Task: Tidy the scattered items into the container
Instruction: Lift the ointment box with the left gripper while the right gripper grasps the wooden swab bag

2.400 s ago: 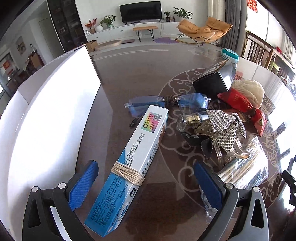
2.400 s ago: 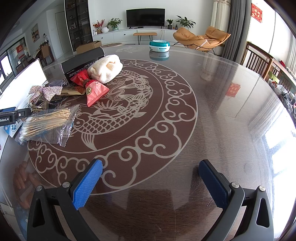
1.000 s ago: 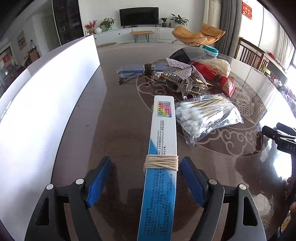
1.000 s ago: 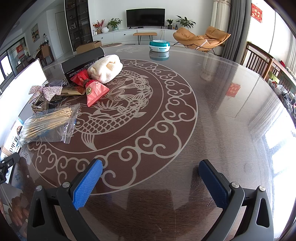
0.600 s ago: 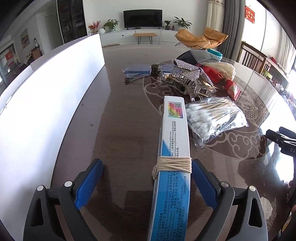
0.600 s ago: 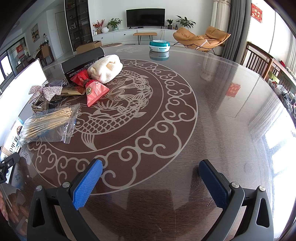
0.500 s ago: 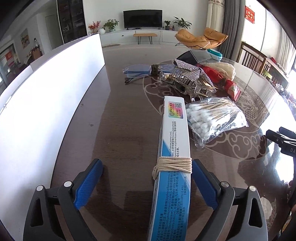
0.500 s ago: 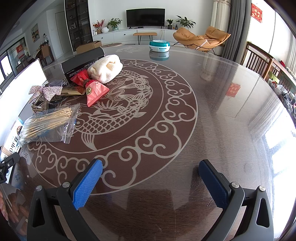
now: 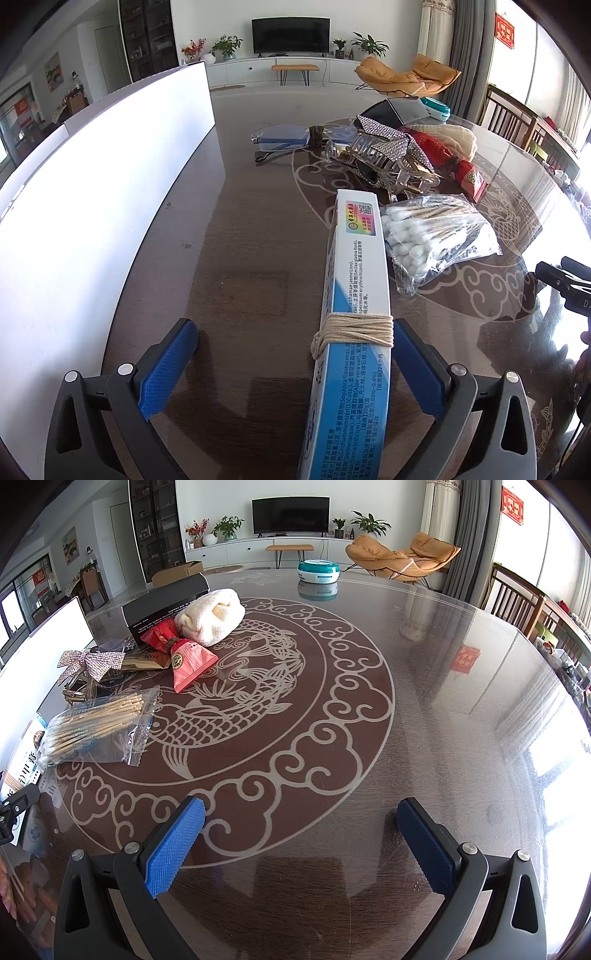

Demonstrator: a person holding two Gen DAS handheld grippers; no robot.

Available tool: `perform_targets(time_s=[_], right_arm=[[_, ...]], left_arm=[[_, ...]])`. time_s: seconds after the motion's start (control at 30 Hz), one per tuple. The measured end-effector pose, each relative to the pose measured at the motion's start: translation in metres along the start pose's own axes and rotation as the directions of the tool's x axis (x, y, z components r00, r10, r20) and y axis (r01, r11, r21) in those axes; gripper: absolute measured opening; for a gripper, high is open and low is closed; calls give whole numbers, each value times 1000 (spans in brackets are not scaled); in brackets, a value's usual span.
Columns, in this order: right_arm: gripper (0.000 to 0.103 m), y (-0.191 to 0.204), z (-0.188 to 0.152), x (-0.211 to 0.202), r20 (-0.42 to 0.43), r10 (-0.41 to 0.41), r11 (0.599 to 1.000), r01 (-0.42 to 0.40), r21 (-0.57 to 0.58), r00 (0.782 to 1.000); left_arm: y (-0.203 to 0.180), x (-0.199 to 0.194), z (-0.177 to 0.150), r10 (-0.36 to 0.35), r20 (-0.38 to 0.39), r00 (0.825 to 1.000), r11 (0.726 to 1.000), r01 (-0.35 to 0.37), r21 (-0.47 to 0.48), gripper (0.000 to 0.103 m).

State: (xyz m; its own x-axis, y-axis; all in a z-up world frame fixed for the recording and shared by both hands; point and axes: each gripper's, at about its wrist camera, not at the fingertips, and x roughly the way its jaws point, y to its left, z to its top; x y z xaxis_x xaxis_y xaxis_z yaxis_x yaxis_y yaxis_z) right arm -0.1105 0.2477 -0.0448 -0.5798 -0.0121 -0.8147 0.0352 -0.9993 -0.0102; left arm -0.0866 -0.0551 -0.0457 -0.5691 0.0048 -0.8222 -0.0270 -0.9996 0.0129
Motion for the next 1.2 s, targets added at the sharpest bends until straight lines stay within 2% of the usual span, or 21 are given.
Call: perform_targets(time_s=[0.1,0.2,0.3,0.43,0.53,0.63,0.7,0.73,0.83,0.87,0.93,0.97,1.0,1.1,1.13,1.2], right_arm=[[103,0,4,1,-14,18,1000,-18,-1,1000],[103,5,24,0,-8,183,981,-183,61,983],[103,36,53,-10,54,245,968,-247,37,968],[103,103,86,7,14,239,966,-236,-101,971],[103,128,93,29,-15,204,971,-204,-125,979],[103,133,87,45,-66,169,969,-178,-171,983],[103,128,75,38,-83,180,959,-194,-206,980],[103,123,68,32,-109,193,952,-213,-218,975],[103,102,38,12,-235,253,926,-305,-223,939],[103,95,31,3,-249,264,920,-320,-226,932],[103,84,21,-16,-223,295,900,-349,-263,929],[103,82,17,-26,-202,329,871,-379,-313,923],[103,84,11,-36,-188,369,821,-414,-393,910],[103,104,-19,-55,-186,433,613,-439,-657,882],[103,111,-29,-56,-193,445,553,-437,-709,875],[103,124,-41,-53,-222,456,474,-447,-759,862]], left_arm=[[0,0,0,1,0,1000,1000,-1,-1,103],[0,0,0,3,1,1000,1000,-3,-3,103],[4,0,0,20,1,1000,999,-20,-29,103],[7,1,1,33,1,999,998,-33,-48,103],[7,1,1,34,2,999,998,-33,-48,103],[7,1,2,34,2,999,998,-33,-49,103],[7,2,2,33,2,999,998,-33,-49,103],[7,2,2,33,2,999,998,-33,-49,103],[7,2,2,34,2,999,998,-33,-49,103],[7,2,2,34,2,999,998,-33,-49,103],[7,2,2,33,2,999,998,-33,-49,103],[7,2,2,33,2,999,998,-33,-49,103],[7,2,2,34,2,999,998,-34,-50,103],[6,2,3,36,2,999,998,-35,-52,103],[6,2,4,35,2,999,998,-35,-52,103],[6,3,4,35,2,999,998,-35,-52,103]])
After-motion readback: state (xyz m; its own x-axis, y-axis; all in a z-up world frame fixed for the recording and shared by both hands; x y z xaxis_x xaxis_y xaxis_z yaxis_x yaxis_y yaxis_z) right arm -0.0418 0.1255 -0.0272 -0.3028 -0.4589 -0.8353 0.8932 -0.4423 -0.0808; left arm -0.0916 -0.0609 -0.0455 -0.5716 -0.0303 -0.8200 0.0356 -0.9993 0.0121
